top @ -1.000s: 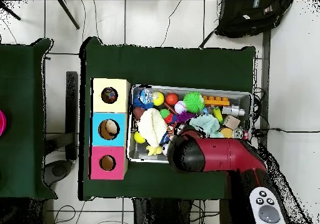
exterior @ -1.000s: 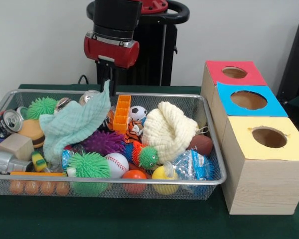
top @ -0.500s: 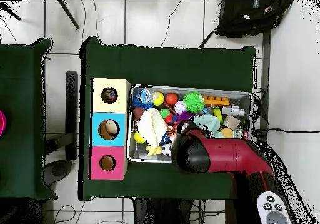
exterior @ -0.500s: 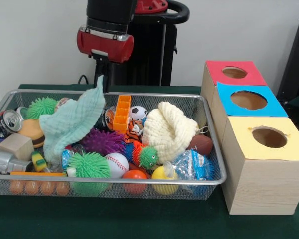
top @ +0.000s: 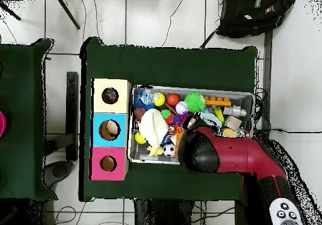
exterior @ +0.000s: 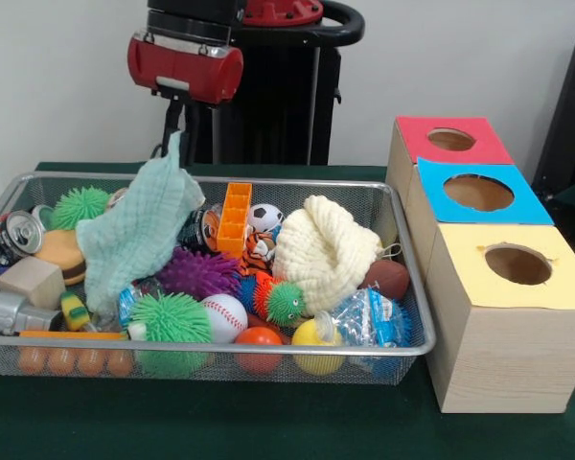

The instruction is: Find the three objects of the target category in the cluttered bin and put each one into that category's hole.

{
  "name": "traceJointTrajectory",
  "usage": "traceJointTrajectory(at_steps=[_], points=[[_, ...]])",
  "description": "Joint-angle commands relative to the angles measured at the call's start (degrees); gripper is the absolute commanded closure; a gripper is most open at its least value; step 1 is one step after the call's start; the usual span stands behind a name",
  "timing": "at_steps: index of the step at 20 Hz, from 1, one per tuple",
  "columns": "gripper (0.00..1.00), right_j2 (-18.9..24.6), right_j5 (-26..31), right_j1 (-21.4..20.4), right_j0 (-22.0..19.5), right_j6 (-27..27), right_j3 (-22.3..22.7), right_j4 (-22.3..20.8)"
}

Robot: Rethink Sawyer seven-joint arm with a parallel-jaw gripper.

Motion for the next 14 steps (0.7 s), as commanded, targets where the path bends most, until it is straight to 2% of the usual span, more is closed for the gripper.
traceJointTrajectory(at_steps=[1, 7, 14], points=[[1.00, 6.9, 7.1, -0.5, -2.6, -6.5, -2.2, 2.5], [1.00, 8.6, 8.8, -2.4, -3.7, -6.8, -1.1, 4.0], [1.00, 9.9, 12.9, -7.5, -5.6, -8.2, 1.5, 7.2]])
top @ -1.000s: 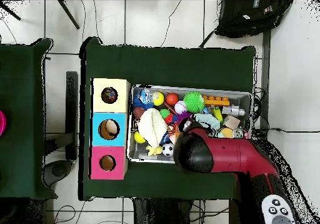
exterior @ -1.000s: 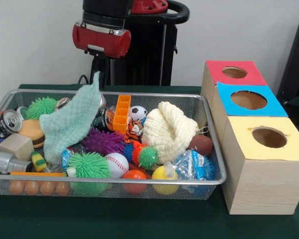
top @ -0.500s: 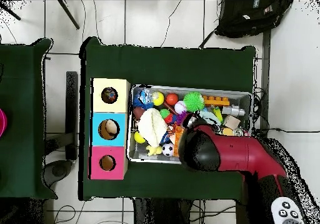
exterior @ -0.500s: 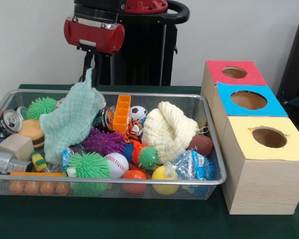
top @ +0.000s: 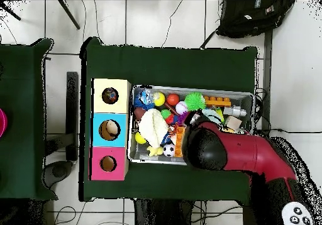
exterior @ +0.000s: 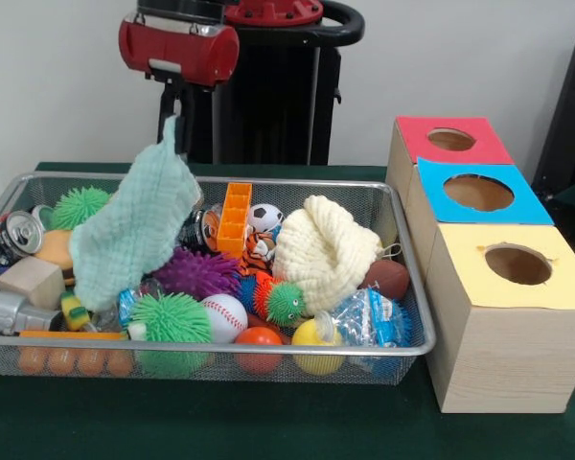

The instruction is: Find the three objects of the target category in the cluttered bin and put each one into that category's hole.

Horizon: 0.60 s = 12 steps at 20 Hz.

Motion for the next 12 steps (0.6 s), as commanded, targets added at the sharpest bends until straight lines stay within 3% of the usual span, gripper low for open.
traceJointTrajectory(at_steps=[1, 7, 12], points=[[1.00, 6.1, 9.8, -5.7, -2.8, -8.7, 1.9, 4.5], [1.00, 6.2, 18.7, -12.5, -3.6, -12.4, 2.8, 7.4], [1.00, 6.8, 18.7, -13.2, -4.4, -12.6, 2.9, 7.3]])
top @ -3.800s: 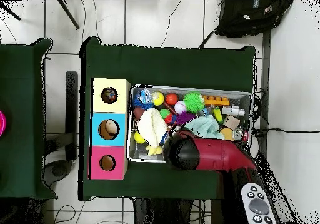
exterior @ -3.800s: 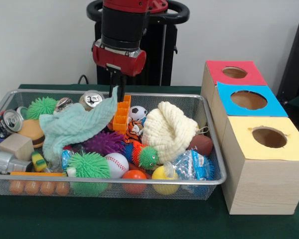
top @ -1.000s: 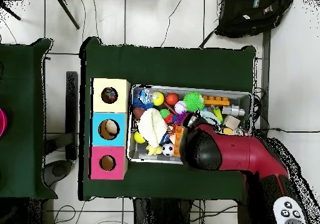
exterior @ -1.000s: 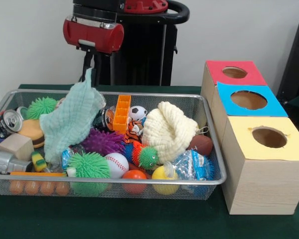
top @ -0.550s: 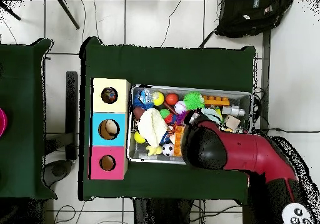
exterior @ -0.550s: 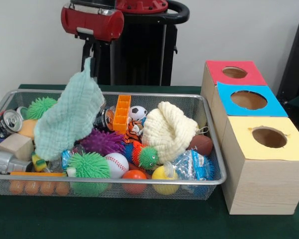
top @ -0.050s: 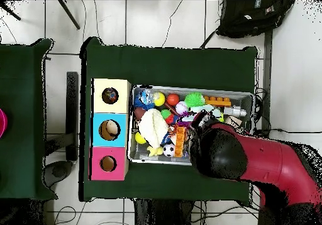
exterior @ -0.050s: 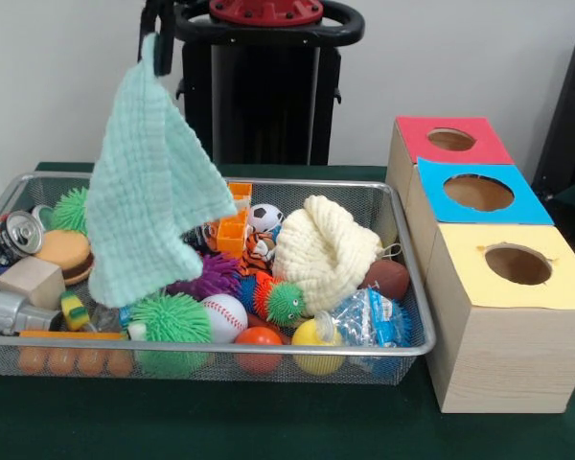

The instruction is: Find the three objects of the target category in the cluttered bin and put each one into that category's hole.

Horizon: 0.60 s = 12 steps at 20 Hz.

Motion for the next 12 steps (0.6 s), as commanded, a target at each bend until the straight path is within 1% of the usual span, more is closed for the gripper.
traceJointTrajectory(at_steps=[1, 9, 12], points=[[1.00, 4.8, 6.4, -3.8, -1.7, -12.4, 2.6, 1.9], [1.00, 3.5, 9.7, -7.1, -0.1, -10.8, 3.7, 3.4], [1.00, 3.7, 9.1, -6.8, -0.1, -10.7, 3.8, 3.3]])
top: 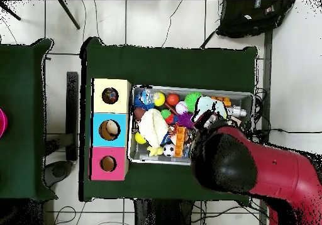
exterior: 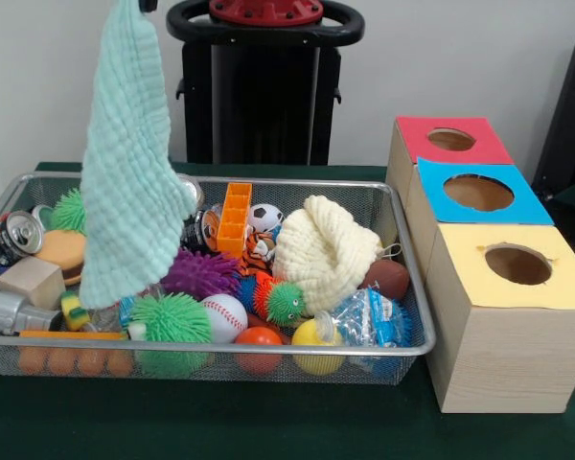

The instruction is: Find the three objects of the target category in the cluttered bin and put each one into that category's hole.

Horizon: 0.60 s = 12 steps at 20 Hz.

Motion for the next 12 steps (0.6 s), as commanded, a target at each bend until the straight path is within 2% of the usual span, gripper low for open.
traceJointTrajectory(at_steps=[1, 12], points=[[1.00, 3.8, 7.2, -1.1, 0.0, -10.7, 3.8, 1.4], [1.00, 5.1, 1.9, 0.8, -3.2, -14.6, 5.5, -1.0]])
